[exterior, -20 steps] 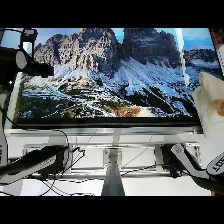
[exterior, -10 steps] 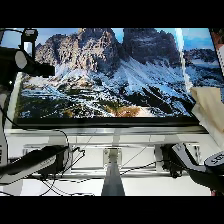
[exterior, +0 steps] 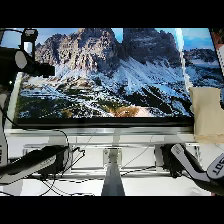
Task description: Fold the clothes and pants, and hang the long-sleeved shirts on hangers.
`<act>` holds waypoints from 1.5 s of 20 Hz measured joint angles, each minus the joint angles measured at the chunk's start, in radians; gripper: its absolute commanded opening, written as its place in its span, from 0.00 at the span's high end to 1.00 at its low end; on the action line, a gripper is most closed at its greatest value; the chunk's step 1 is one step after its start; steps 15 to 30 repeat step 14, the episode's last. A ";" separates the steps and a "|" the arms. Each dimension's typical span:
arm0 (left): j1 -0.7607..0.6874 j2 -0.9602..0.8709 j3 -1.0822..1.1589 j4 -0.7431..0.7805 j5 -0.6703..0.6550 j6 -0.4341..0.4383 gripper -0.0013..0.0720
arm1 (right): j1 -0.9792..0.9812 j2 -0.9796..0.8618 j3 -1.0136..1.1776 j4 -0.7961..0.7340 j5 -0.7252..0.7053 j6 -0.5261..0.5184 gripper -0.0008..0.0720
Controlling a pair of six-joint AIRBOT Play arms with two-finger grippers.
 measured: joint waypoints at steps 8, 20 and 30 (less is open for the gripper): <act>0.000 0.000 0.000 0.000 0.000 0.000 0.62 | 0.674 0.000 0.000 0.021 -0.103 -0.218 0.97; 0.000 0.000 0.000 0.000 0.000 0.000 0.62 | 0.824 0.000 0.000 0.003 -0.143 -0.248 0.97; 0.000 0.000 0.000 0.000 0.000 0.000 0.62 | 0.824 0.000 0.000 0.003 -0.143 -0.248 0.97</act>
